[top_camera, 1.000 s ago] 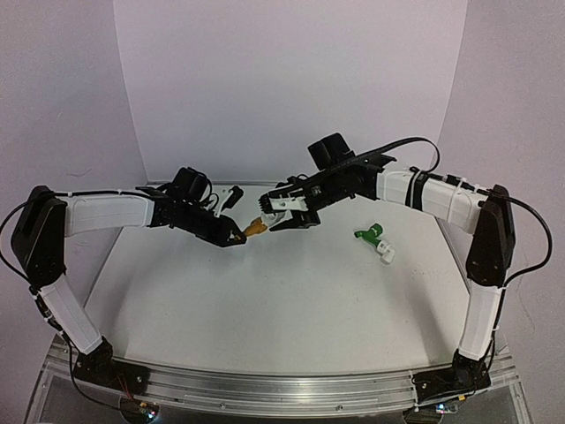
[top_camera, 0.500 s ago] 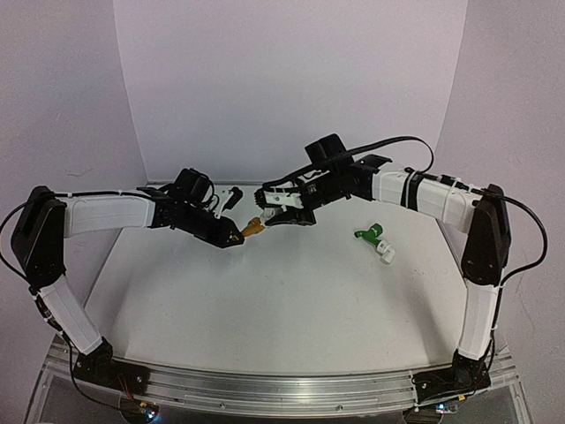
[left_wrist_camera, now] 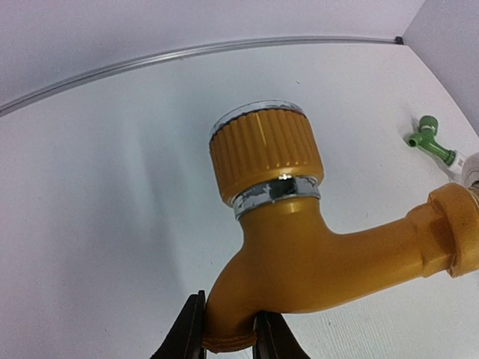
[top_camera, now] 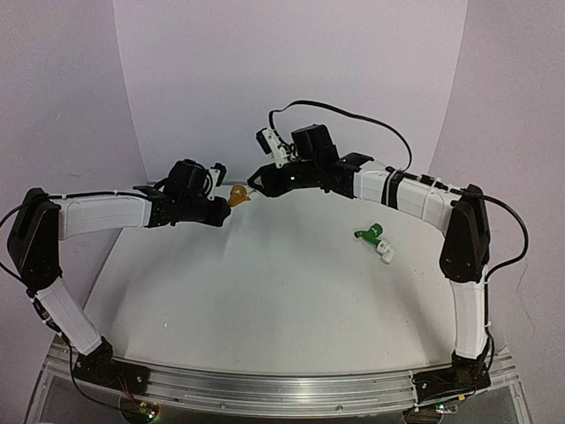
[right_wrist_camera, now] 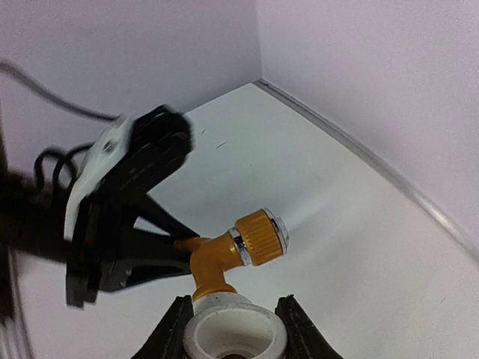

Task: Install the water faucets
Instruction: Screw the water faucet onto the adaptor.

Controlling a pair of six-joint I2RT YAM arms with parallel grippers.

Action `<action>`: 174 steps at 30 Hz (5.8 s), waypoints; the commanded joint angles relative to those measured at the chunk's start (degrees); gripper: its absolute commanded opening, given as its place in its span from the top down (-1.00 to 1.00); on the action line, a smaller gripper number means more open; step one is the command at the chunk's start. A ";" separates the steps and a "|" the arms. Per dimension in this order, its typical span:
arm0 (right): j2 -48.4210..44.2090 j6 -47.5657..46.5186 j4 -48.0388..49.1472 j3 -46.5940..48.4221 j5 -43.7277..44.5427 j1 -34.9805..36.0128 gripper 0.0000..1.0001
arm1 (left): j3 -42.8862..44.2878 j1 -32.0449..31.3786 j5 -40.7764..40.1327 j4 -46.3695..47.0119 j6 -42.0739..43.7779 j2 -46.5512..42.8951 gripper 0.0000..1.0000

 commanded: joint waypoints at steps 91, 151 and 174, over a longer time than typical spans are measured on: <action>-5.28 -66.90 -5.96 -8.76 -9.58 -1.23 0.61 | 4.97 -2.72 11.16 -7.20 2.05 -2.85 1.00; -19.51 -63.47 -2.71 -21.27 -19.14 -4.71 -0.95 | 3.03 -2.07 13.61 -5.88 -1.30 -2.02 1.00; -6.77 -66.08 -4.41 -11.14 -10.71 -1.12 -0.23 | 5.63 -2.50 11.02 -7.77 1.35 -1.49 1.00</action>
